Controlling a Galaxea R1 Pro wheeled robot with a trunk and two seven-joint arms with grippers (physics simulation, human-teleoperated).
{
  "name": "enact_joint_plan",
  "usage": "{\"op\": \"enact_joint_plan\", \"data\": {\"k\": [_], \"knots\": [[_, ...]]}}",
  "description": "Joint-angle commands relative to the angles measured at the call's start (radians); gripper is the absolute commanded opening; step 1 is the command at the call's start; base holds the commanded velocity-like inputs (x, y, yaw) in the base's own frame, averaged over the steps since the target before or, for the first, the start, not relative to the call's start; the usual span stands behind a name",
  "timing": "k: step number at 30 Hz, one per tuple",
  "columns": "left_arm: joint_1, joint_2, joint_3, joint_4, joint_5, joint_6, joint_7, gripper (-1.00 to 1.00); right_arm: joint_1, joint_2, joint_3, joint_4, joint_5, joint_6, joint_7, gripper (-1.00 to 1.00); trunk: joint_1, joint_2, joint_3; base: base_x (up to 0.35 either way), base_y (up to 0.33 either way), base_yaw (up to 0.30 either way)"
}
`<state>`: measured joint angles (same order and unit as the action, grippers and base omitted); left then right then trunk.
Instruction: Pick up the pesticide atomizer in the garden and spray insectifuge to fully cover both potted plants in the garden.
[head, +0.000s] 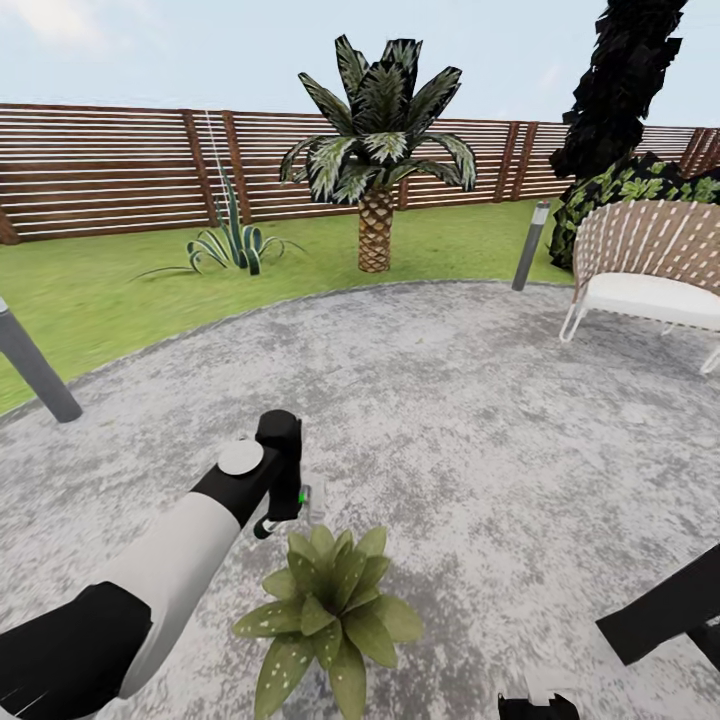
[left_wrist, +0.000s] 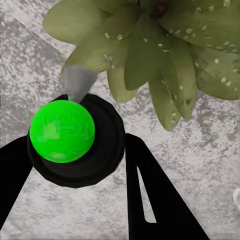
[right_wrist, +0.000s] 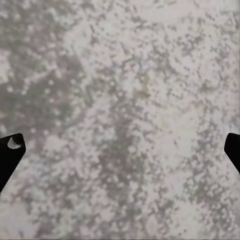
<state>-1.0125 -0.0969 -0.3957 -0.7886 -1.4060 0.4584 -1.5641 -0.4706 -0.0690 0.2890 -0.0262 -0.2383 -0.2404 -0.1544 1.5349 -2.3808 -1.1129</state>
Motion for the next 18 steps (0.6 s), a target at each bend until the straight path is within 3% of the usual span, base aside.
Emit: {"op": "enact_joint_plan", "data": {"k": [1,7,12,18], "knots": [[0.0,-0.001,-0.001,0.0,-0.005,0.011,-0.007,-1.0,0.0,0.0,0.009,0.0,-0.009,-0.003,-0.002,1.0,0.0,0.0,-0.001,0.186,0.0,-0.003],[0.003,-0.002,-0.002,0.001,-0.007,0.011,-0.007,-1.0,0.0,0.0,0.009,0.0,-0.009,-0.003,-0.002,1.0,0.0,0.0,-0.001,0.096,0.0,-0.001],[0.044,-0.019,-0.094,0.006,-0.019,0.015,-0.007,-1.0,0.0,0.0,0.009,0.0,-0.009,-0.002,-0.002,1.0,0.0,0.0,-0.001,0.003,0.0,0.0],[0.047,-0.023,-0.107,0.003,-0.022,0.017,-0.007,-1.0,0.0,0.0,0.009,0.0,-0.009,-0.002,-0.002,1.0,0.0,0.0,-0.001,0.0,0.0,0.0]]}}
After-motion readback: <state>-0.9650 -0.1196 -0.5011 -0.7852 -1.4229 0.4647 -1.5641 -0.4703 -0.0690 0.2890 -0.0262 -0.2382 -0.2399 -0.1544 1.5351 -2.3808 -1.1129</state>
